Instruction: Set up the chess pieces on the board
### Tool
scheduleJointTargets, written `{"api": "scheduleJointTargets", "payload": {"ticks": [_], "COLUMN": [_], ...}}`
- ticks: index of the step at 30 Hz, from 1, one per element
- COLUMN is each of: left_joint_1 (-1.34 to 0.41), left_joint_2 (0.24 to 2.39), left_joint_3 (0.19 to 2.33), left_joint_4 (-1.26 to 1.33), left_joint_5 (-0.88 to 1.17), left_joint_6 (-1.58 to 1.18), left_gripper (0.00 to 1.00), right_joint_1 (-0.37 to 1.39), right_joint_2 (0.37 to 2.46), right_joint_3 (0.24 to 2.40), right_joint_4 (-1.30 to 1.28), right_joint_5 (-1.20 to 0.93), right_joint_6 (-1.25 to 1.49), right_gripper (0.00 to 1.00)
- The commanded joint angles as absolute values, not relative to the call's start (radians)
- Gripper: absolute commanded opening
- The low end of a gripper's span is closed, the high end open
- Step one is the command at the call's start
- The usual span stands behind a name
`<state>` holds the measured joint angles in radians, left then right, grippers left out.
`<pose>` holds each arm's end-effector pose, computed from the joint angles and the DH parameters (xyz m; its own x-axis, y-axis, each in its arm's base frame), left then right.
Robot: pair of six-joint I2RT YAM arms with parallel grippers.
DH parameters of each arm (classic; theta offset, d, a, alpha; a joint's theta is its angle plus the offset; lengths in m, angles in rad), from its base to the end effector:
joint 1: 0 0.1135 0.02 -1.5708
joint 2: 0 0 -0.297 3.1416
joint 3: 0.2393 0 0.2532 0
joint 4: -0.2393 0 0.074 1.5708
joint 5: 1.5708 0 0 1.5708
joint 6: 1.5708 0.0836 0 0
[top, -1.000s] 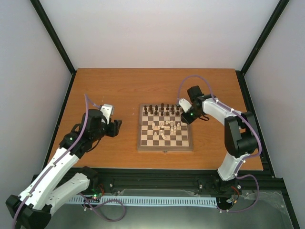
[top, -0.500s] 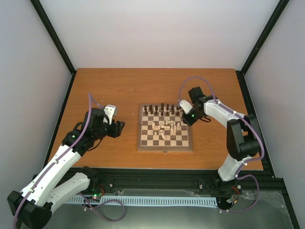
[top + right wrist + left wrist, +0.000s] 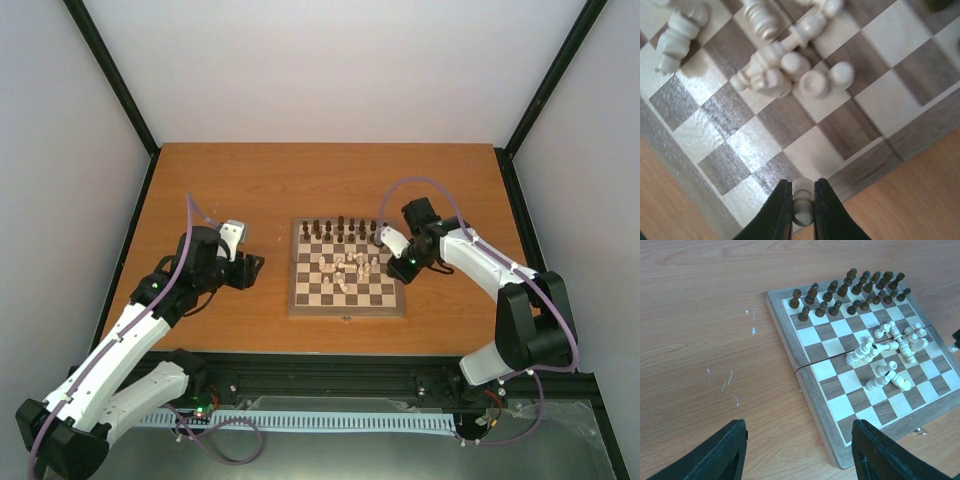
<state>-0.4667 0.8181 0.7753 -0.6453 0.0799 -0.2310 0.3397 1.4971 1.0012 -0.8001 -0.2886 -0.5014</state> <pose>0.1638 -0.0900 0.2798 -0.6674 0.0807 -0.7403 0.3604 0.9050 -0.2262 0.2607 0.1174 0.1971 -0.6073 -0.7033 -0.3696 -0.7801 0.6159 0.1098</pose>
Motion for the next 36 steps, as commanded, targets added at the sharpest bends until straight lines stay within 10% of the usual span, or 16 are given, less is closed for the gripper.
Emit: {"api": "scheduleJointTargets", "payload": {"ticks": [1,20,36], "left_joint_1": [-0.463,-0.463,-0.477], "left_joint_2": [0.818,0.821,0.884], "left_joint_3": [0.803,0.801,0.855], "left_joint_4": [-0.635,-0.633,-0.695], "left_joint_5": [0.095,0.105,0.163], "left_joint_6": [-0.213,-0.215,-0.224], "left_gripper": [0.6,0.6,0.59], "right_joint_1": [0.365,0.421,0.423], "right_joint_2": [1.472,1.53,1.46], "right_joint_3": [0.956,0.923,1.027], "right_joint_4": [-0.81,-0.756,-0.806], "right_joint_5": [-0.327,-0.267,-0.303], "right_joint_6": [-0.548,-0.538,-0.527], "right_gripper": [0.04,0.06,0.31]}}
